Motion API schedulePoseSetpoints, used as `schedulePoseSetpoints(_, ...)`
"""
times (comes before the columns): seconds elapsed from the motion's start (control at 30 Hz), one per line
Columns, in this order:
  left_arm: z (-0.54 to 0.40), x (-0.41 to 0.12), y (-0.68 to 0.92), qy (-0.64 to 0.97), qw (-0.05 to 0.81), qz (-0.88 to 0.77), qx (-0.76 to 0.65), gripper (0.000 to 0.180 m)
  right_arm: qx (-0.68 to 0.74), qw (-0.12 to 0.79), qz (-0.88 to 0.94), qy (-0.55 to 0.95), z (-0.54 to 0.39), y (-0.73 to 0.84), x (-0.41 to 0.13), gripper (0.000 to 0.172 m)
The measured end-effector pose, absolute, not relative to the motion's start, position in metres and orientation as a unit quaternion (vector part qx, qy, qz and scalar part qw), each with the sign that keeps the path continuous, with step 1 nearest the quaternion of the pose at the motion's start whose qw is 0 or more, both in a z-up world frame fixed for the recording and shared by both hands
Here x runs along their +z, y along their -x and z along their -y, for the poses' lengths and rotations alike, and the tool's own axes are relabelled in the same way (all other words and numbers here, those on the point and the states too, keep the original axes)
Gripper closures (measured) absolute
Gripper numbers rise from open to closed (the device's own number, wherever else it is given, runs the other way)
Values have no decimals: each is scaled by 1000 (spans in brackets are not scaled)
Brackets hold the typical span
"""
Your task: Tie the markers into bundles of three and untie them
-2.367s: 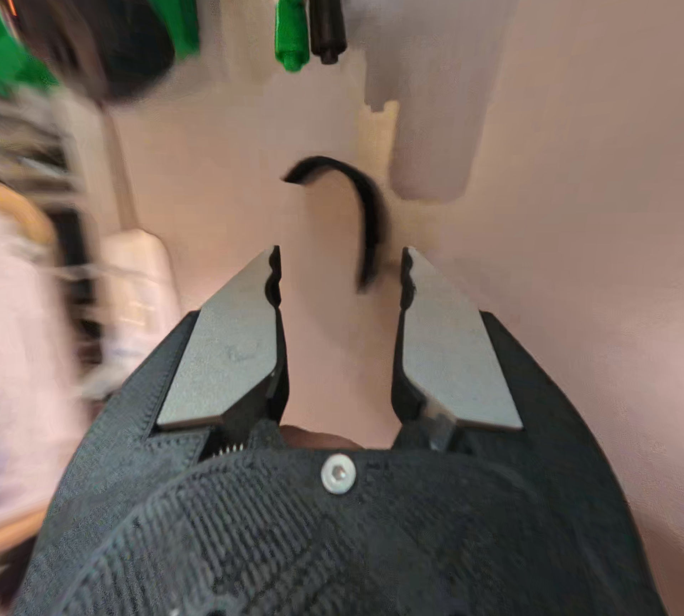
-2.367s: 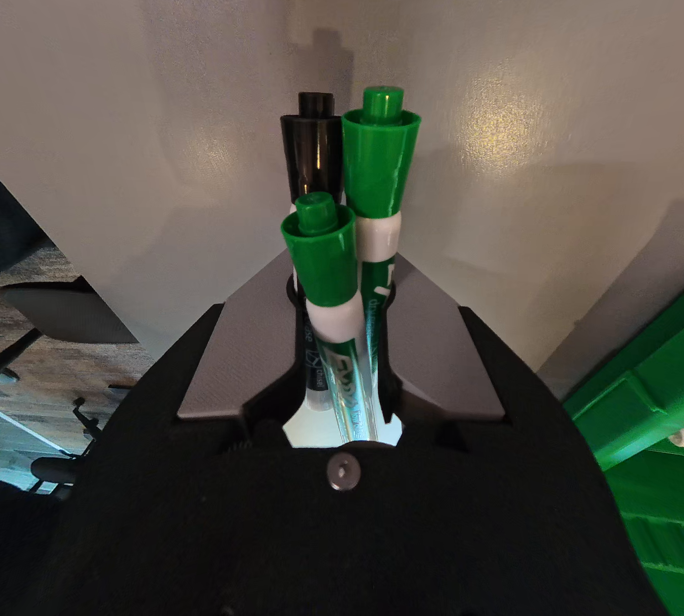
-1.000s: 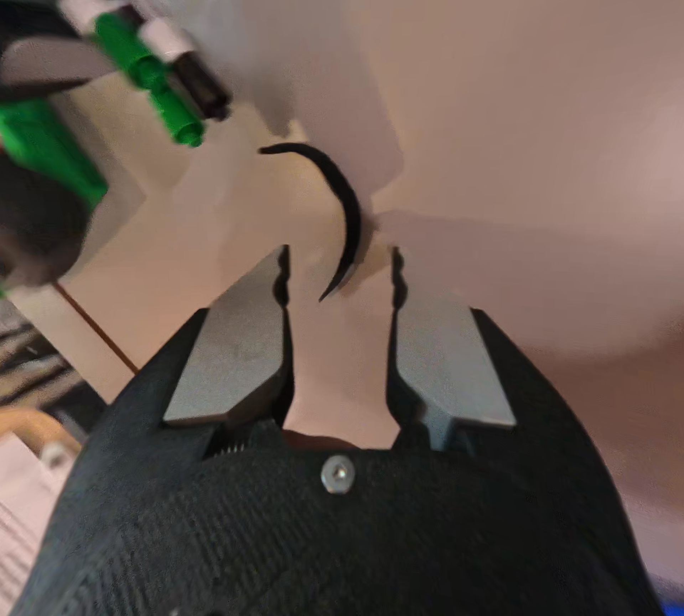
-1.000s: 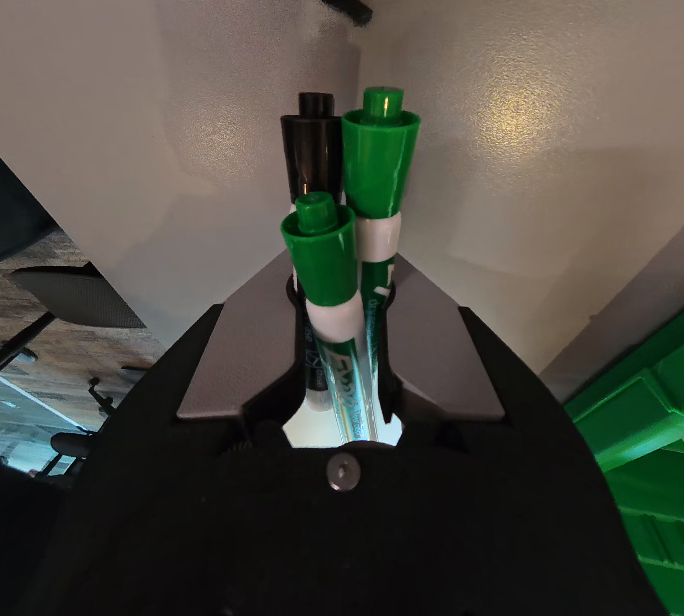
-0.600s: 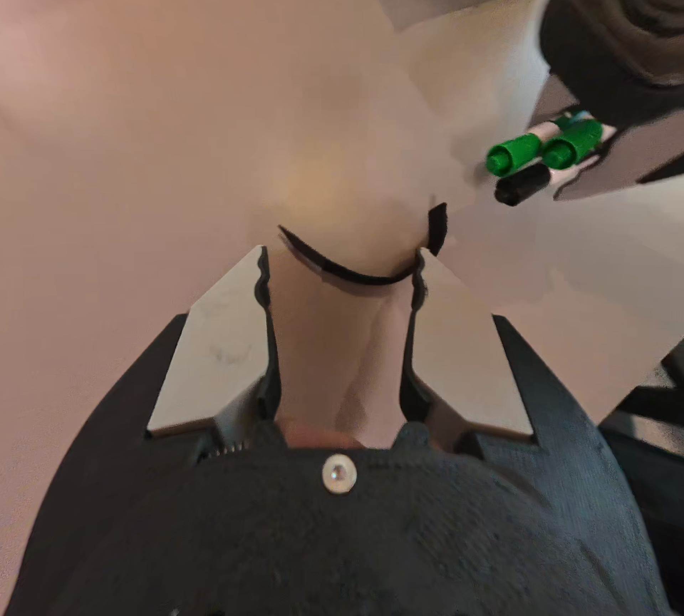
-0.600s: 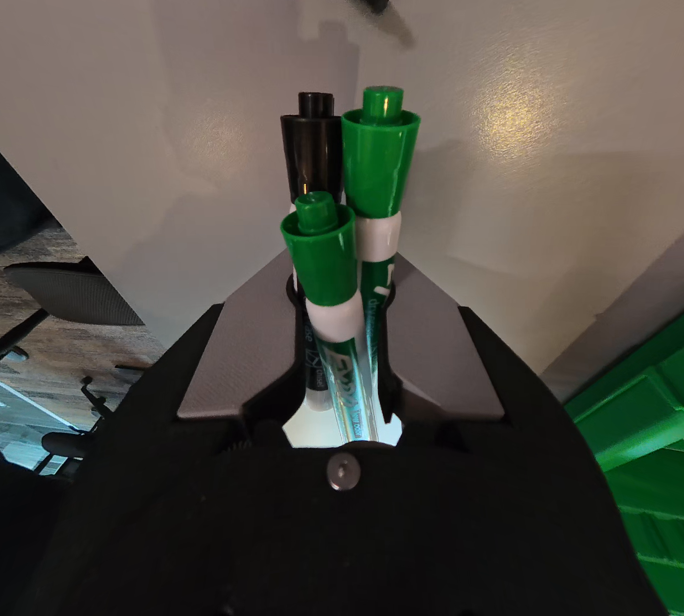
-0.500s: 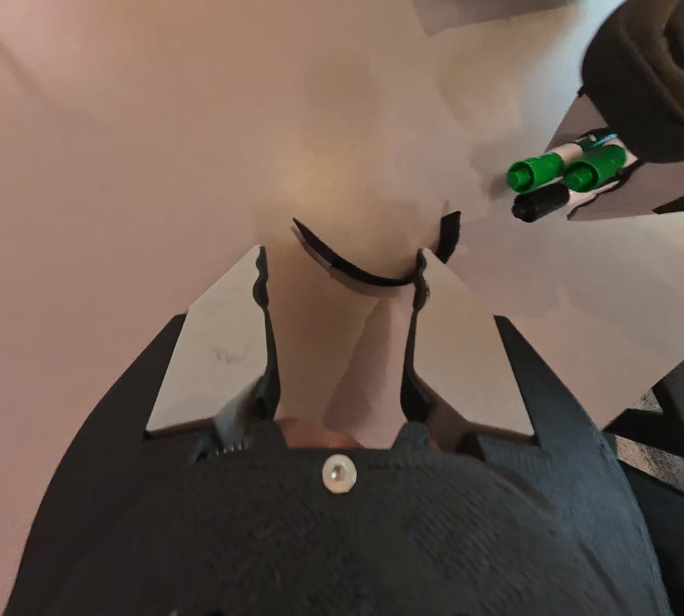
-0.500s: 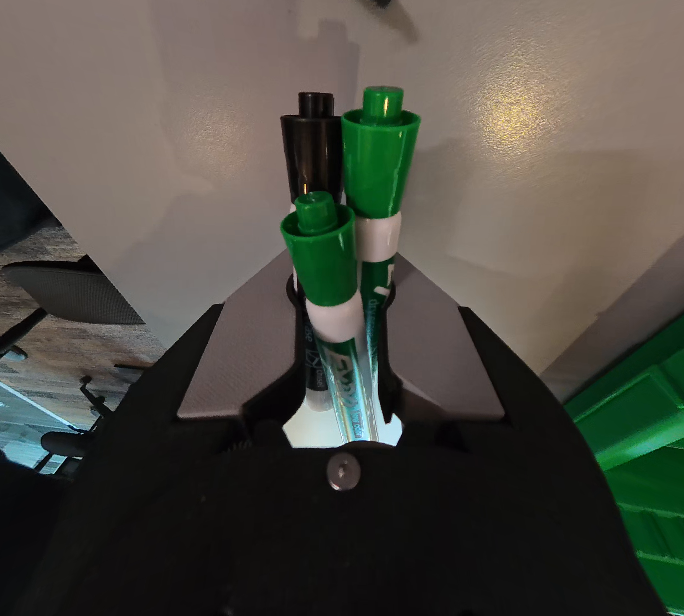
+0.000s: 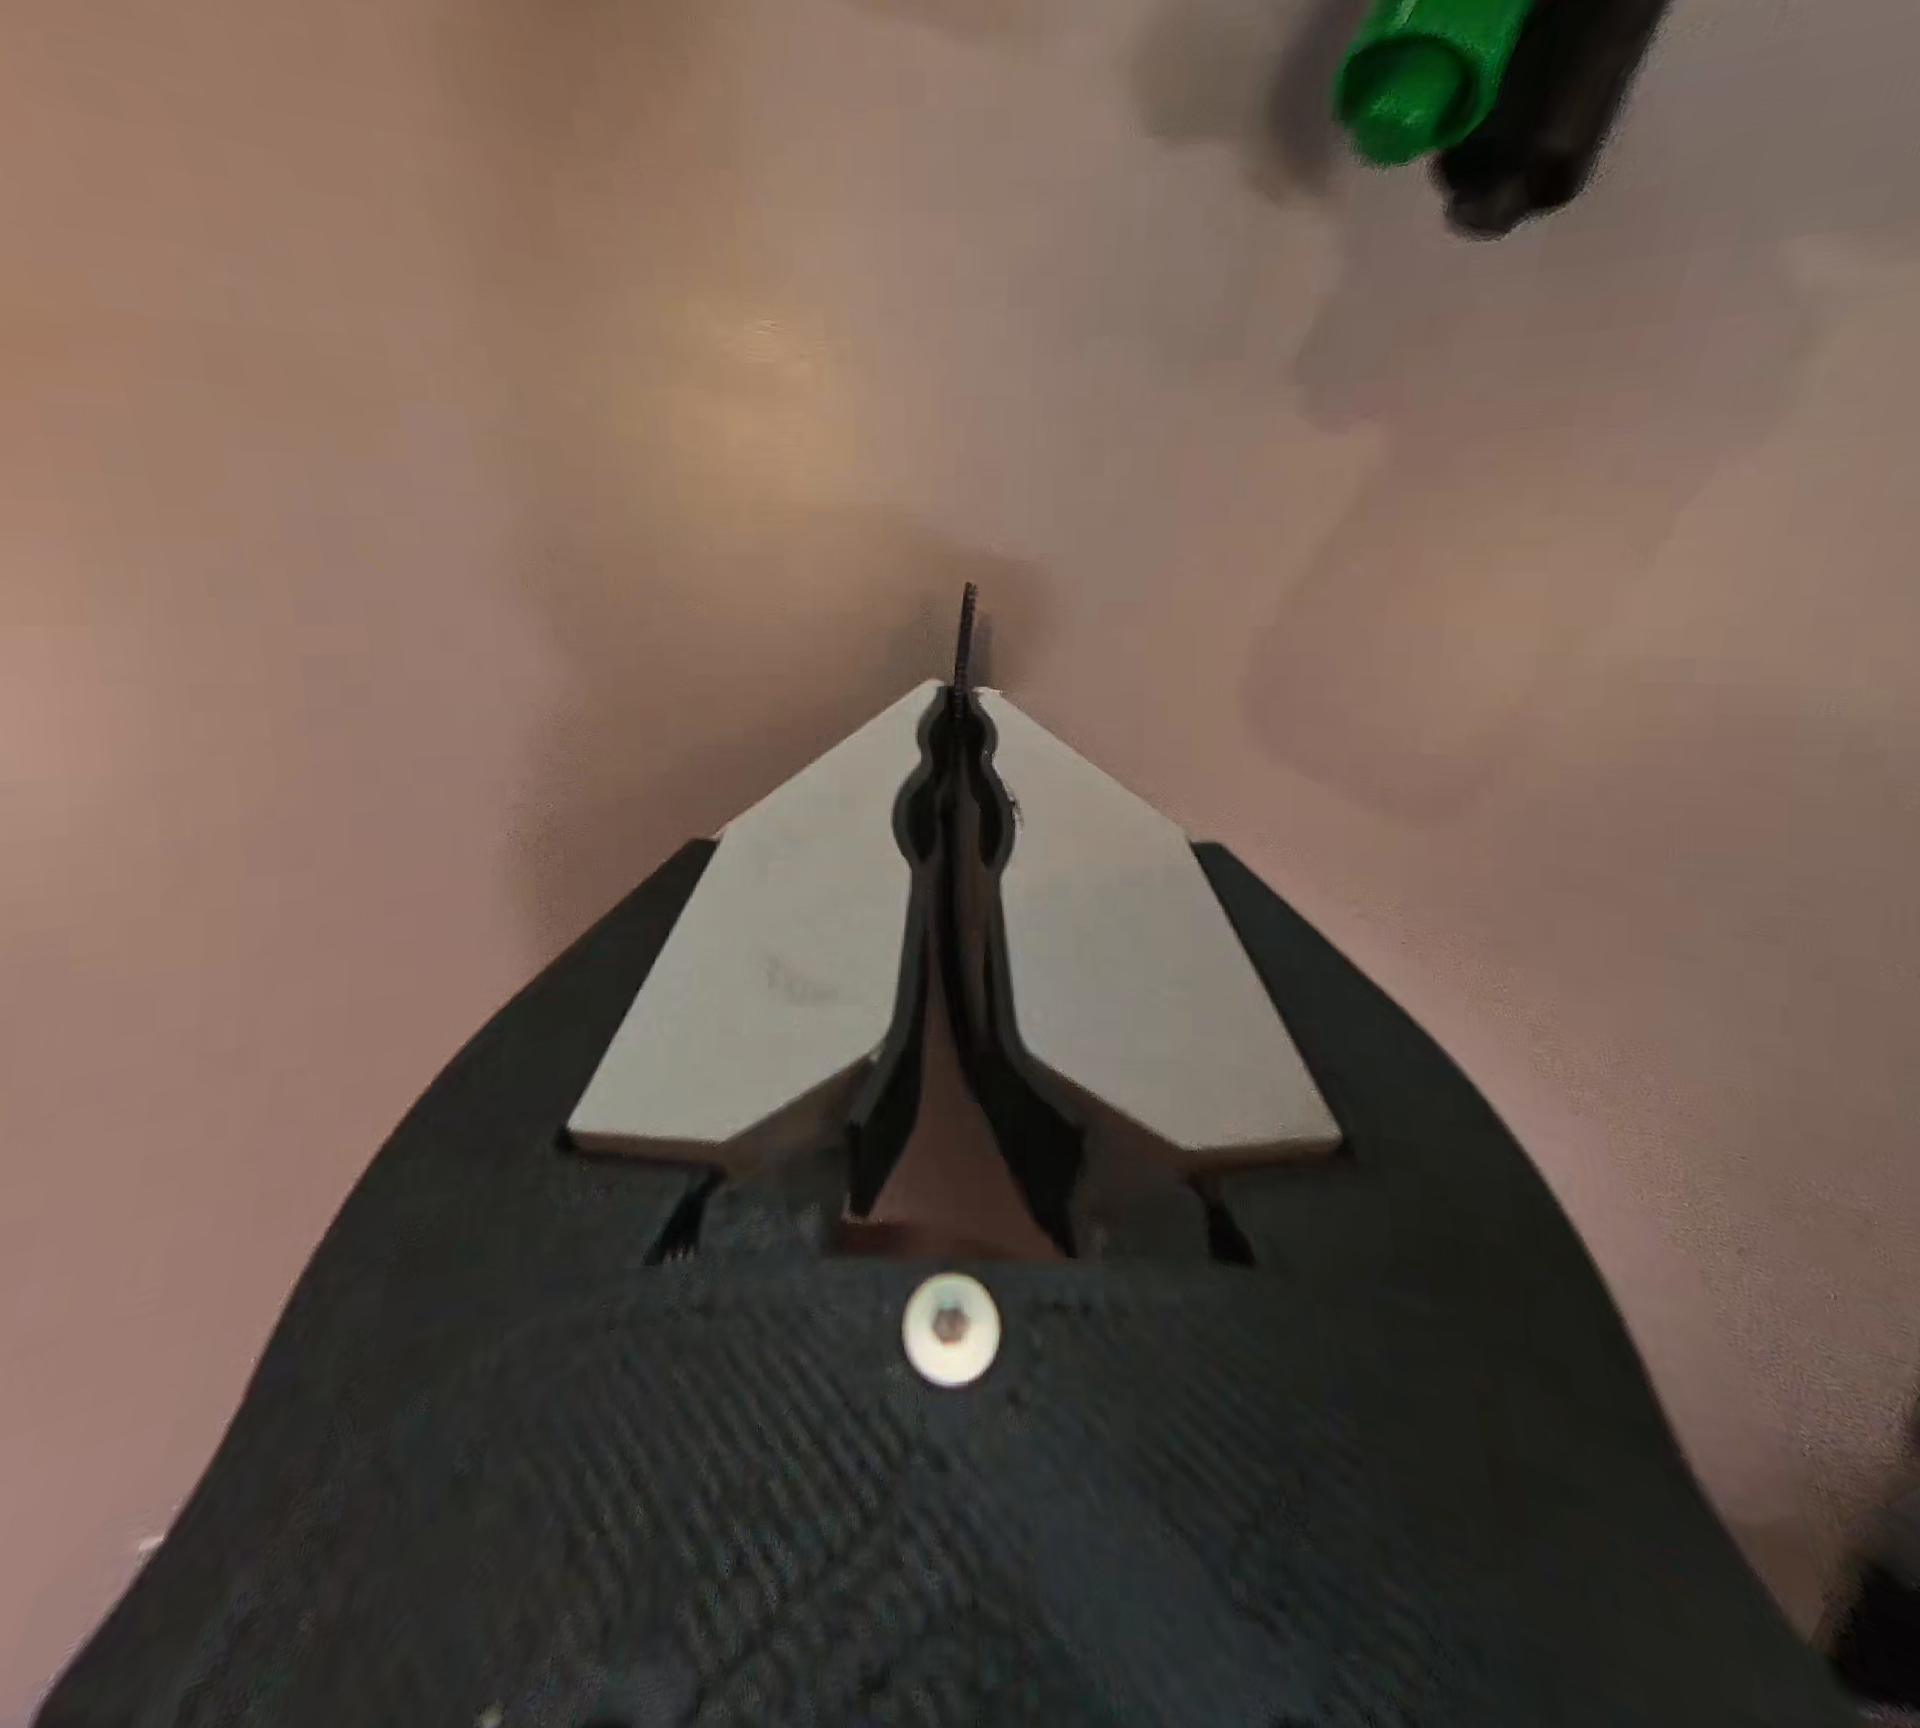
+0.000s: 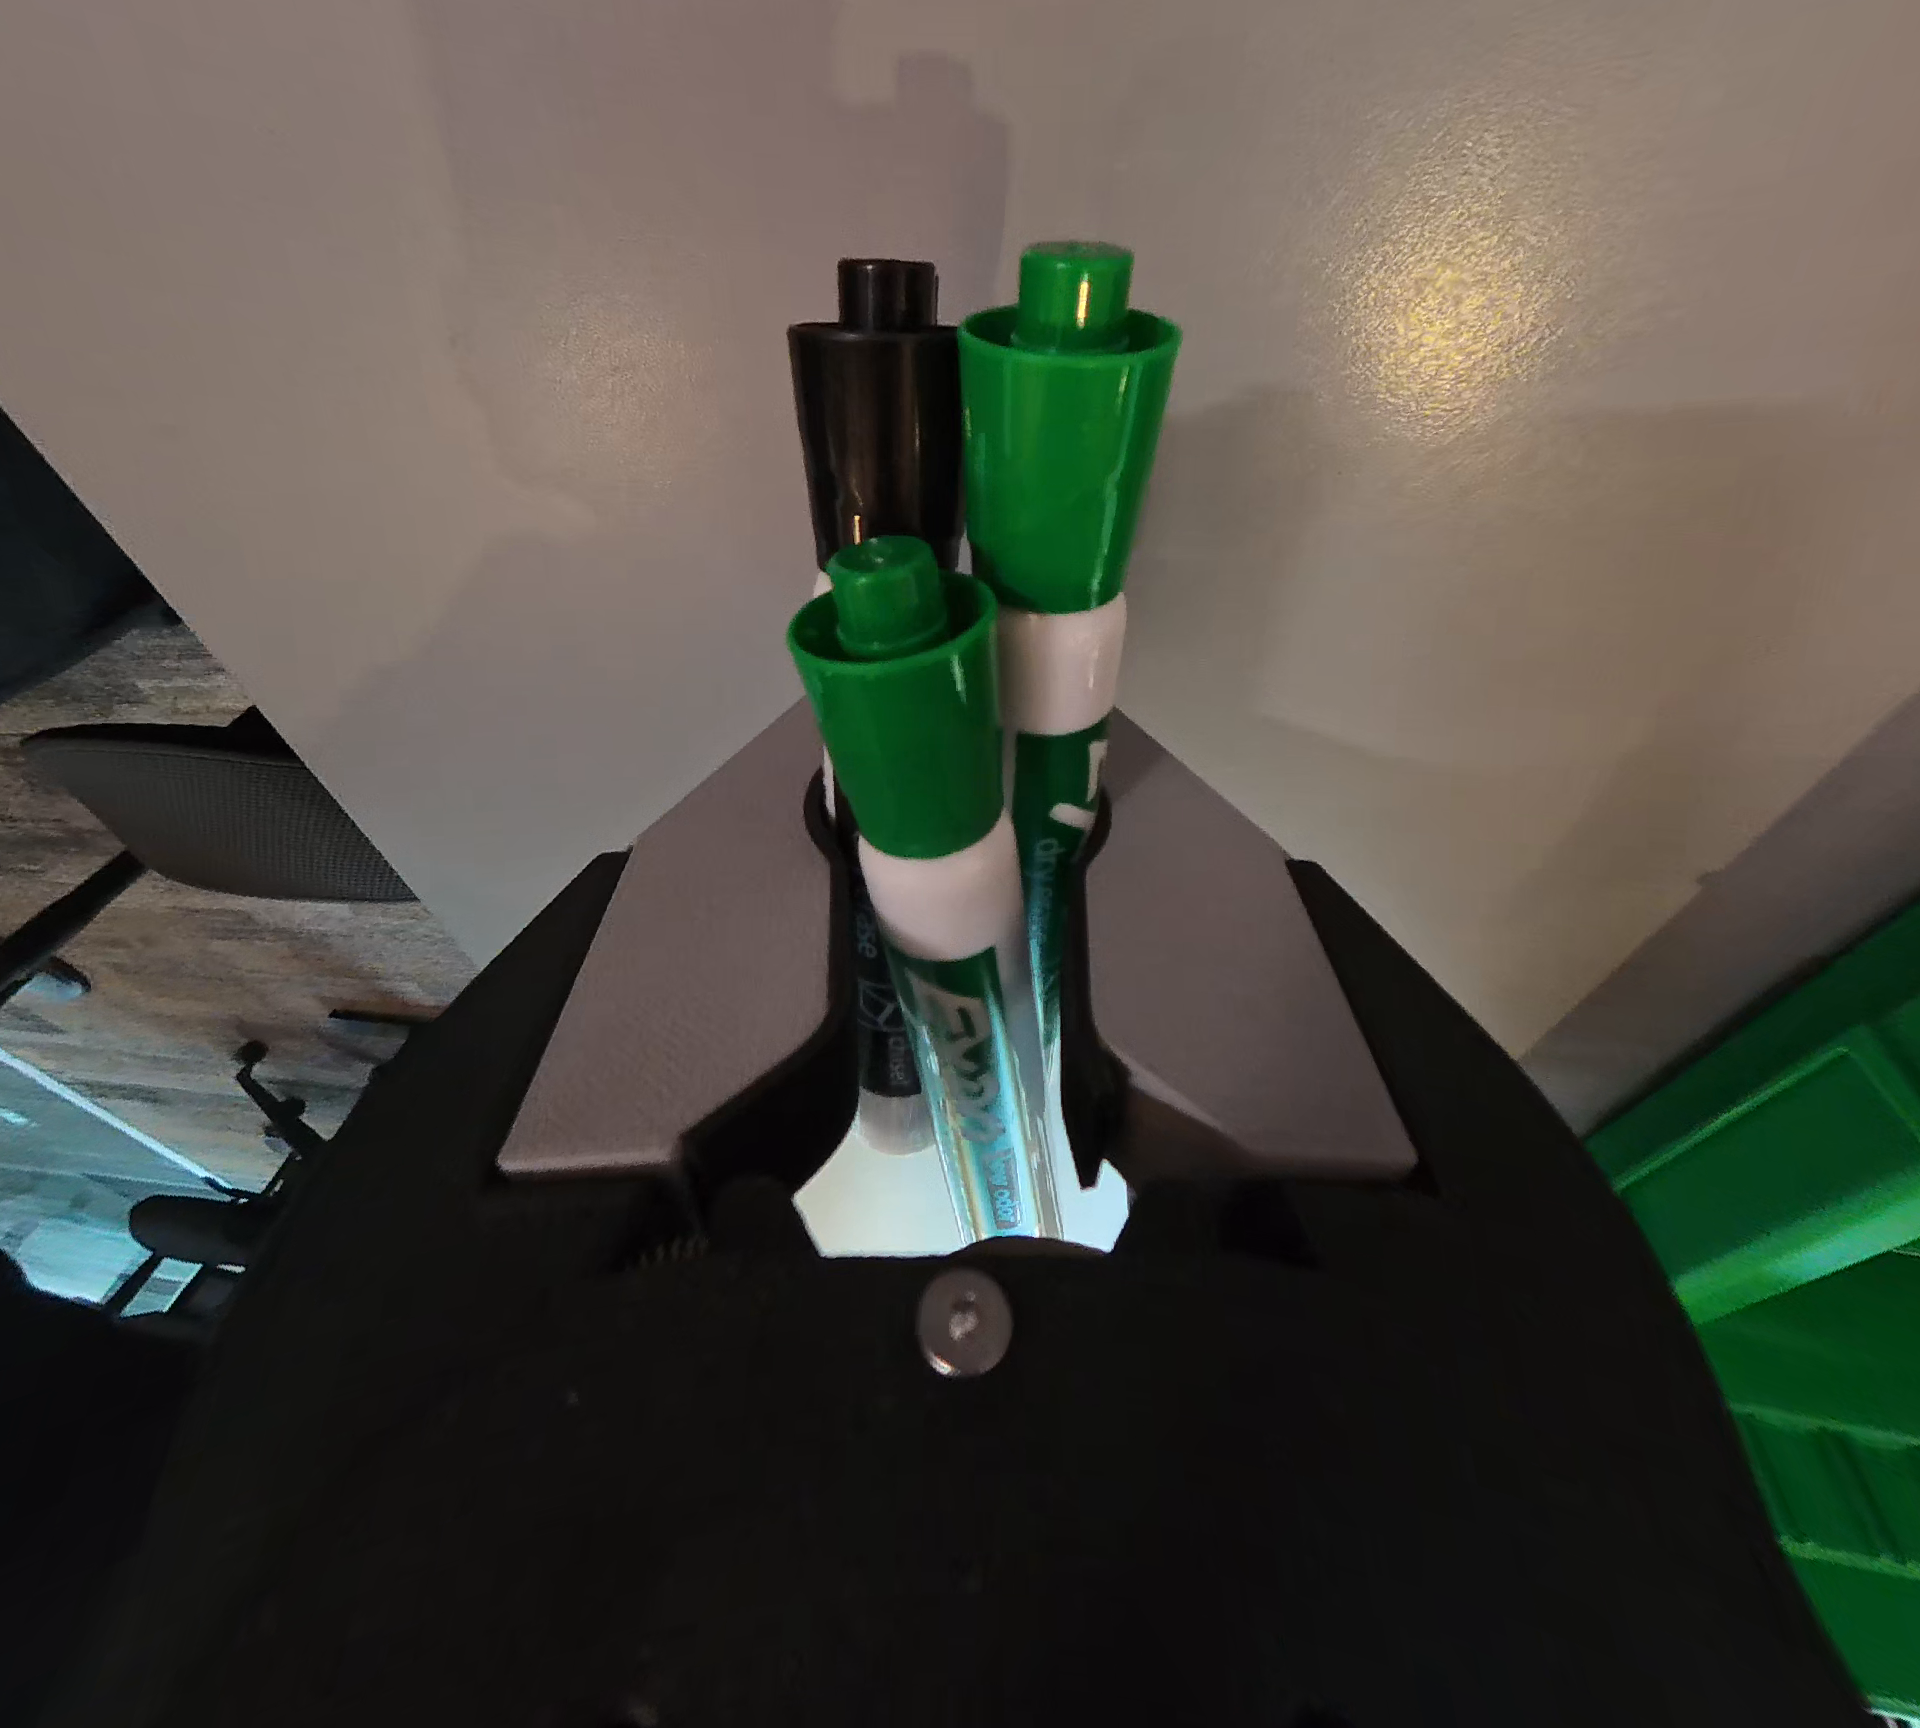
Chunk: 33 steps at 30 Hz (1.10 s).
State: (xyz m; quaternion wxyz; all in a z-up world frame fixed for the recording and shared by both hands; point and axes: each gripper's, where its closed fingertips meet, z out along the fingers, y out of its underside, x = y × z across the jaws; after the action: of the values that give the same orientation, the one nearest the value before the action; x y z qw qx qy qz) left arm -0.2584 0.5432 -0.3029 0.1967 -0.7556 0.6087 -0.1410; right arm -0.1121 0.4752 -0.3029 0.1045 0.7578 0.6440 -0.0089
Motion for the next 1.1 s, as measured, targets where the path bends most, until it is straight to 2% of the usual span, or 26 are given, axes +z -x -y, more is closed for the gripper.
schedulePoseSetpoints(0.13, -540, -299, 254, 725, 179, -650, -141, 180, -11, 105, -644, -758, -476, 114, -303, 134)
schedulePoseSetpoints(0.27, -545, -285, 259, 683, 216, -692, -93, 172, -11, 106, -645, -757, -476, 114, -303, 134)
schedulePoseSetpoints(0.37, -544, -272, 277, 635, 218, -738, -71, 144, -13, 104, -645, -757, -477, 115, -303, 135)
schedulePoseSetpoints(0.43, -535, -268, 294, 582, 215, -782, -67, 139, -14, 102, -645, -757, -476, 116, -303, 135)
schedulePoseSetpoints(0.5, -528, -270, 313, 524, 214, -823, -49, 110, -16, 101, -645, -758, -476, 116, -303, 134)
schedulePoseSetpoints(0.63, -523, -283, 322, 508, 224, -831, -38, 94, -19, 99, -643, -759, -476, 116, -303, 135)
schedulePoseSetpoints(0.93, -508, -294, 294, 536, 259, -792, -137, 83, -22, 102, -641, -760, -474, 115, -302, 134)
schedulePoseSetpoints(1.1, -506, -298, 289, 550, 224, -789, -156, 81, -19, 106, -643, -758, -475, 116, -302, 134)
